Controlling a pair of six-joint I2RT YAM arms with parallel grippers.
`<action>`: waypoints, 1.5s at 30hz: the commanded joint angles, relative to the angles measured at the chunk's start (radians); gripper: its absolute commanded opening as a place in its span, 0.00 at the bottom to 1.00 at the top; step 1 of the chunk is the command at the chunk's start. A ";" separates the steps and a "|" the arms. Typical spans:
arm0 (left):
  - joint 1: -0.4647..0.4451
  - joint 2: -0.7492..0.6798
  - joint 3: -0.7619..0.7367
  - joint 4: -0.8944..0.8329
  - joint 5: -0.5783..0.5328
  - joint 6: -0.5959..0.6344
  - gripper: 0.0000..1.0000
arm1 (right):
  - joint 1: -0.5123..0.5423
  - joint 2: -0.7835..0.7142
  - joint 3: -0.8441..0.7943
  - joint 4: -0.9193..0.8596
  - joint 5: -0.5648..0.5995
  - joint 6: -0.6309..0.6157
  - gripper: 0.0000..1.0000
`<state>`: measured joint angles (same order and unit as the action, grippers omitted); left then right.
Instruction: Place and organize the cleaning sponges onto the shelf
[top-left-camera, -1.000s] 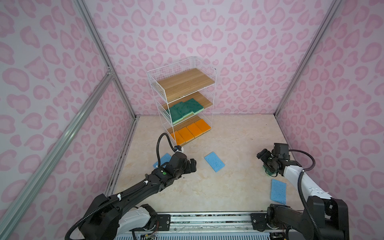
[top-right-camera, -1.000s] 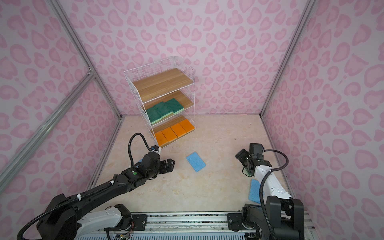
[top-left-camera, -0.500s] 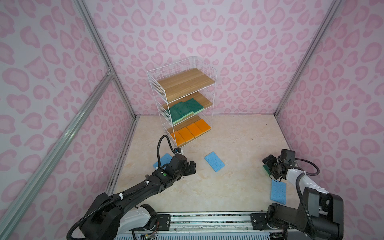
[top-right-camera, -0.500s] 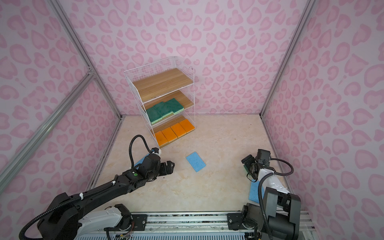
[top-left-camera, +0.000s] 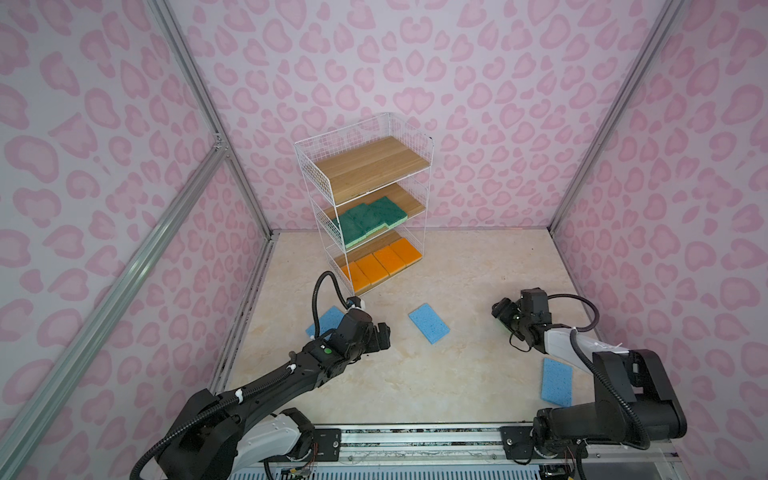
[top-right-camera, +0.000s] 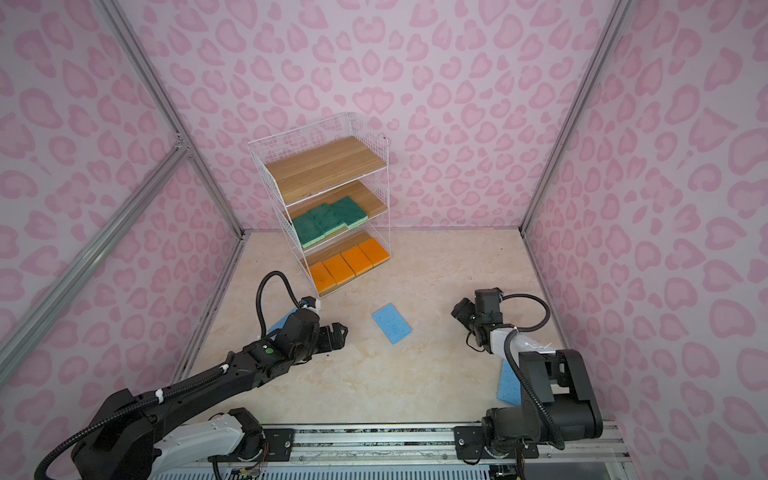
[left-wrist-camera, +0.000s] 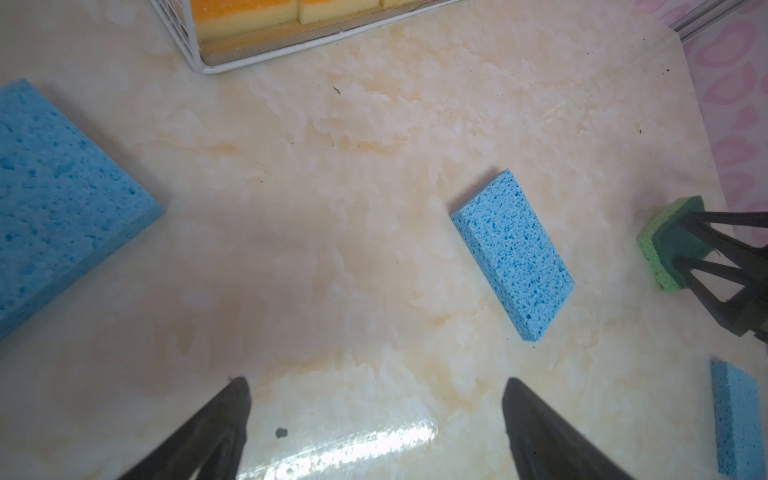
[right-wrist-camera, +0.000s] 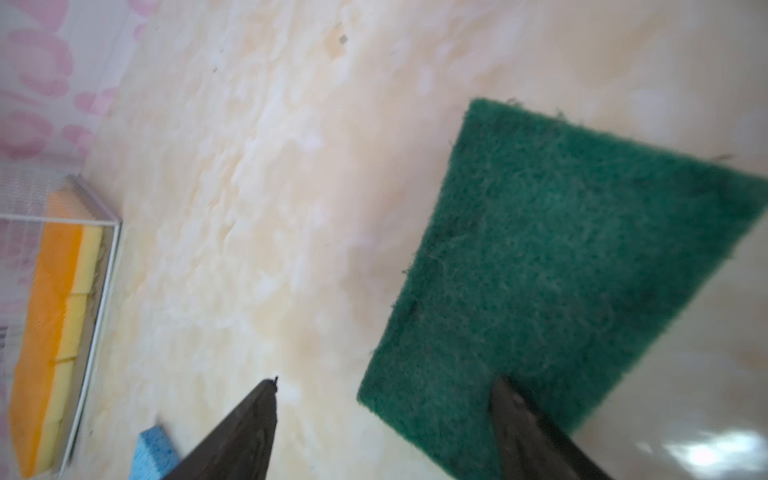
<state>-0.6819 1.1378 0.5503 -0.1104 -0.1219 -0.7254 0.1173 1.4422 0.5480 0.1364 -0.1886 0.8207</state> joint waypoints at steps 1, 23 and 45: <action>0.000 -0.016 0.007 -0.008 -0.018 -0.006 0.96 | 0.108 0.055 0.027 -0.009 -0.125 0.092 0.81; 0.001 0.014 0.056 -0.011 0.003 0.027 0.97 | 0.288 -0.030 0.142 -0.096 -0.172 0.138 0.70; -0.028 0.660 0.642 -0.018 0.243 0.124 0.30 | 0.097 0.039 -0.067 0.122 -0.259 0.186 0.37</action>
<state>-0.7040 1.7428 1.1389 -0.1261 0.0887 -0.6094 0.2306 1.4567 0.4854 0.1978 -0.4210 1.0103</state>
